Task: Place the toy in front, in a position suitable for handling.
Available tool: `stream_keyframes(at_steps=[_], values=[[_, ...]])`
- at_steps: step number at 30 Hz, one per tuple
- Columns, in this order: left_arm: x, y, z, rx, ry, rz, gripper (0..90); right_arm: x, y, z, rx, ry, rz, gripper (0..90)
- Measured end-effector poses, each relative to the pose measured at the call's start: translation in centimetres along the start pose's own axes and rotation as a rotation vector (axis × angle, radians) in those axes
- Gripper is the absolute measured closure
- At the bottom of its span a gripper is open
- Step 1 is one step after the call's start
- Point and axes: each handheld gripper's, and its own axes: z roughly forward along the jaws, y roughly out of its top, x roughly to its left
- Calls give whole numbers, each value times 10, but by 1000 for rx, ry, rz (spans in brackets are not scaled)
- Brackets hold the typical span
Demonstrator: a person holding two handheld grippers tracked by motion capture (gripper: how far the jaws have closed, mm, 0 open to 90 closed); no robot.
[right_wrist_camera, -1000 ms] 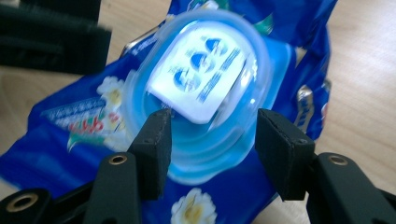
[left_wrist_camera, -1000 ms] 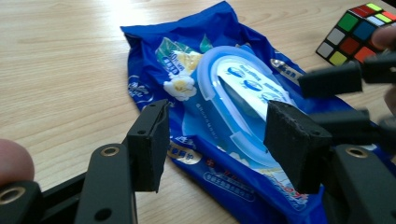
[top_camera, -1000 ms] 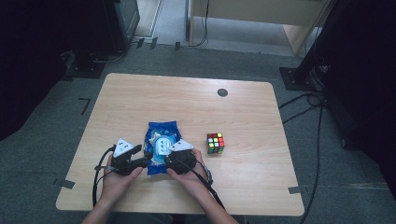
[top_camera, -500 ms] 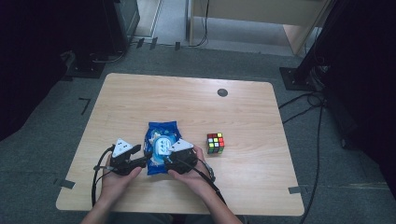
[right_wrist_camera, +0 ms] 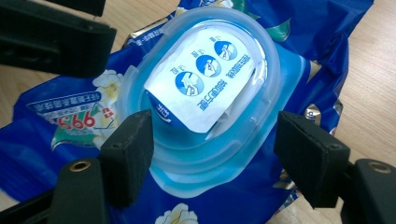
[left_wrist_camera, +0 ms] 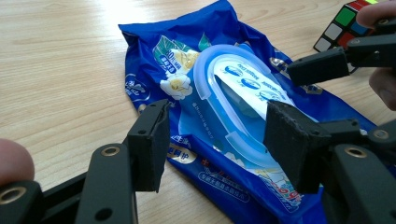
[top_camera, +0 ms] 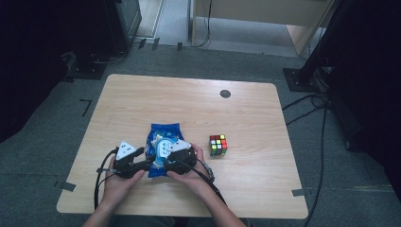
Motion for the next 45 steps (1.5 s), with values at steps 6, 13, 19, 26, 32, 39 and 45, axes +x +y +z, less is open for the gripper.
stream_keyframes(at_steps=[6, 13, 19, 26, 32, 39, 45], values=[[-1, 0, 0, -1, -4, 4, 412, -3, 4, -2, -31, -45, 20, 325], [-9, 4, 3, -4, -25, 50, 479, -16, 14, -10, -134, -64, 89, 493], [-23, 11, 18, 26, 8, 116, 559, -24, 22, -11, -158, -14, 106, 686], [-43, 18, 44, 78, 19, 232, 565, -28, 27, -11, -175, 24, 124, 841], [-41, 19, 56, 130, 35, 189, 638, -28, 24, -10, -179, 31, 135, 900], [-32, 25, 49, 70, 28, 191, 900, -26, 22, -8, -182, 24, 118, 900], [-14, 37, 19, -98, -27, 155, 900, -23, 20, -3, -169, 7, 123, 900]])
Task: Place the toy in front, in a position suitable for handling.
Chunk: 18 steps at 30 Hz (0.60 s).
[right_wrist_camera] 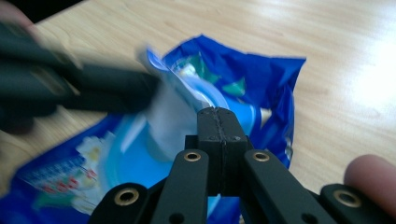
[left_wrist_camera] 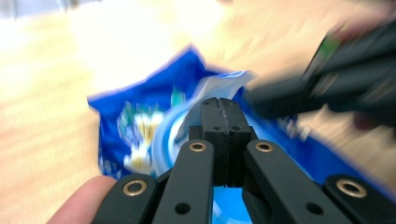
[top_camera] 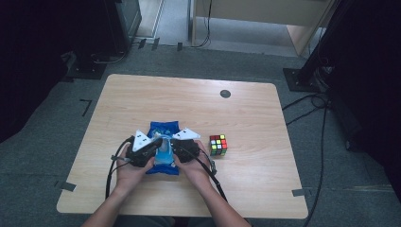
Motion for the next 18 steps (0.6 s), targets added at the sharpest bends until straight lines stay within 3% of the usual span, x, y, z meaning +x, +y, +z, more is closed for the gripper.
stream_keyframes(at_steps=[4, 6, 9, 10, 11, 13, 15, 16, 17, 18], values=[[7, 7, -28, -199, -54, -13, 900, 3, -7, 6, 32, -10, -9, 900], [10, 10, -37, -242, -49, -38, 900, 6, -13, 10, 56, -11, -21, 900], [16, 7, -37, -223, -77, -65, 900, 6, -17, 11, 56, -10, -5, 837], [17, 4, -37, -211, -85, -69, 897, 3, -17, 5, 36, 18, 30, 779], [17, 1, -37, -199, -88, -72, 897, 3, -17, 5, 36, 18, 30, 779], [15, -8, -36, -170, -71, -73, 786, 0, -18, -7, 8, 29, 36, 676], [11, -17, -35, -144, -41, -68, 596, -1, -19, -23, -22, -13, 25, 540], [9, -20, -34, -123, -22, -61, 453, 2, -23, -43, -53, -114, -39, 381], [6, -22, -33, -100, -6, -58, 453, 2, -23, -43, -53, -114, -39, 381], [3, -24, -30, -58, 4, -51, 391, 3, -25, -50, -66, -156, -68, 332]])
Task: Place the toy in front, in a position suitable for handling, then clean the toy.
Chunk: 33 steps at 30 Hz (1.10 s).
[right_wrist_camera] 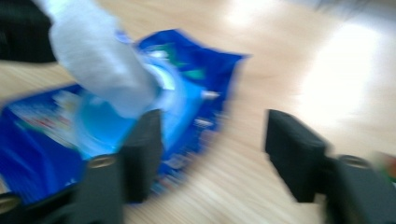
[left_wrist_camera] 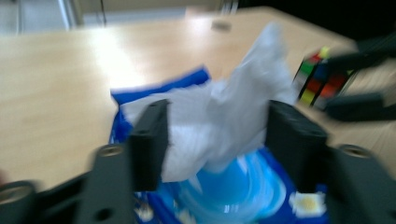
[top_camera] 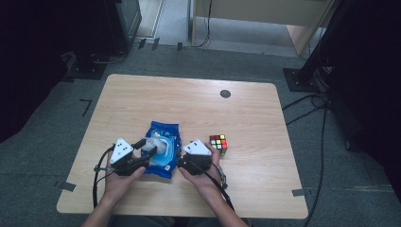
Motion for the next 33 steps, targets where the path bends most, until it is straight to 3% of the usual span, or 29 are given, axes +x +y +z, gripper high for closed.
stream_keyframes(at_steps=[1, 3, 4, 5, 6, 7, 8, 9, 10, 11, 12, 13, 14, 16, 18, 20, 21, 22, 23, 27, 28, 29, 30, 31, 33], values=[[-2, -1, 3, 31, 8, -5, 279, -6, -9, -21, -42, -80, -24, 224], [-4, -1, 7, 69, 33, -19, 271, -10, -12, -27, -53, -103, -5, 206], [-5, -1, 10, 80, 48, -31, 269, -17, -18, -33, -61, -134, 31, 170], [-6, -1, 13, 91, 63, -42, 269, -26, -25, -37, -51, -215, 92, 122], [-7, -1, 15, 101, 71, -44, 270, -34, -30, -38, -41, -254, 150, 100], [-8, -1, 17, 114, 67, -46, 276, -48, -39, -36, -4, -288, 239, 52], [-9, -1, 18, 122, 65, -44, 276, -48, -39, -36, -4, -288, 239, 52], [-10, -1, 19, 131, 76, -32, 306, -51, -42, -33, 8, -307, 240, 46], [-11, -1, 19, 135, 85, -25, 427, -59, -49, -23, 48, -349, 243, 46], [-11, -1, 19, 134, 87, -24, 427, -59, -49, -23, 48, -349, 243, 46], [-9, -1, 18, 129, 90, -28, 494, -63, -51, -20, 60, -338, 267, 46], [-8, -2, 17, 125, 89, -28, 643, -72, -53, -12, 90, -323, 318, 46], [-6, -2, 17, 122, 81, -31, 643, -72, -53, -12, 90, -323, 318, 46], [-2, -3, 15, 107, 76, -34, 766, -80, -54, -4, 120, -306, 347, 47], [3, -1, 11, 87, 34, -55, 900, -86, -55, 4, 139, -300, 349, 73], [6, 2, 7, 57, 18, -57, 900, -86, -54, 5, 140, -298, 348, 112], [8, 8, -1, 1, 11, -57, 900, -85, -52, 6, 120, -295, 311, 166], [8, 8, -1, 1, 11, -57, 900, -85, -52, 6, 120, -295, 311, 166], [9, 12, -7, -44, -2, -58, 900, -84, -52, 8, 111, -287, 290, 255], [7, 20, -19, -139, -33, -47, 865, -84, -53, 5, 94, -271, 288, 343], [7, 20, -20, -141, -33, -41, 865, -84, -53, 5, 94, -271, 288, 343], [7, 20, -19, -130, -31, -41, 802, -85, -54, 4, 88, -258, 299, 344], [8, 19, -17, -109, -37, -42, 619, -87, -55, 1, 73, -237, 316, 344], [9, 18, -16, -98, -40, -40, 619, -87, -55, 1, 73, -237, 316, 344], [11, 15, -15, -77, -40, -37, 522, -87, -55, -2, 68, -218, 317, 345]])
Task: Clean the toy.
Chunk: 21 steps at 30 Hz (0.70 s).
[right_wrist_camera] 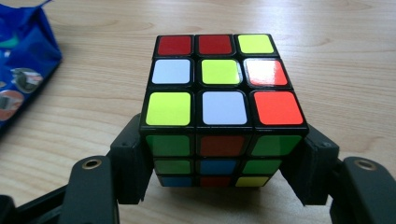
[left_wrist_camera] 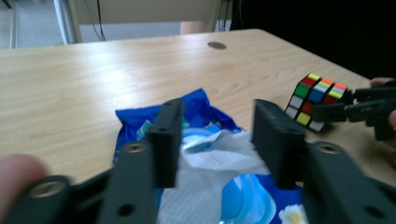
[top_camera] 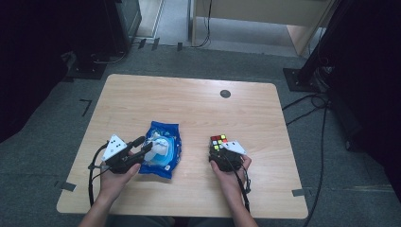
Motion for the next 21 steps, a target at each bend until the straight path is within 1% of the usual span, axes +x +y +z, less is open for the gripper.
stream_keyframes(at_steps=[1, 3, 4, 5, 6, 7, 8, 10, 11, 12, 13, 14, 15, 16, 17, 18, 19, 20, 21], values=[[2, -1, 0, 11, -1, -3, 456, 0, -1, -2, -6, 4, -8, 345], [3, -2, 1, 41, -6, -6, 357, 1, -2, -5, -10, 12, -21, 345], [4, -3, 3, 63, -15, -16, 313, 1, -2, -7, -12, 13, -26, 345], [5, -4, 6, 100, -34, -29, 268, 2, -4, -8, -10, 20, -25, 345], [5, -6, 8, 122, -47, -29, 251, 3, -6, -9, -4, 20, -37, 344], [4, -8, 10, 149, -44, -22, 251, 3, -6, -9, -4, 20, -37, 344], [2, -10, 15, 183, -20, -2, 238, 4, -7, -10, 2, 22, -39, 345], [-1, -13, 22, 232, 11, 12, 223, 5, -9, -10, 1, 23, -56, 344], [-2, -14, 25, 256, 39, 9, 224, 6, -9, -10, 4, 27, -64, 345], [-4, -15, 28, 275, 58, 15, 228, 7, -10, -10, 4, 29, -69, 345], [-5, -16, 31, 300, 67, 26, 264, 8, -10, -10, 4, 31, -84, 344], [-6, -18, 34, 331, 76, 40, 333, 10, -11, -11, 6, 35, -89, 345], [-8, -20, 37, 359, 82, 54, 373, 10, -11, -11, 11, 50, -95, 344], [-9, -22, 39, 370, 80, 67, 421, 11, -12, -11, 18, 65, -106, 344], [-10, -24, 39, 371, 82, 74, 499, 12, -13, -12, 26, 69, -120, 344], [-10, -24, 40, 367, 95, 80, 551, 13, -14, -12, 25, 71, -137, 344], [-10, -24, 39, 353, 110, 87, 620, 13, -15, -12, 31, 73, -133, 343], [-9, -23, 38, 347, 104, 84, 685, 13, -16, -11, 45, 74, -130, 342], [-8, -22, 36, 330, 93, 78, 710, 13, -17, -10, 61, 74, -122, 340]])
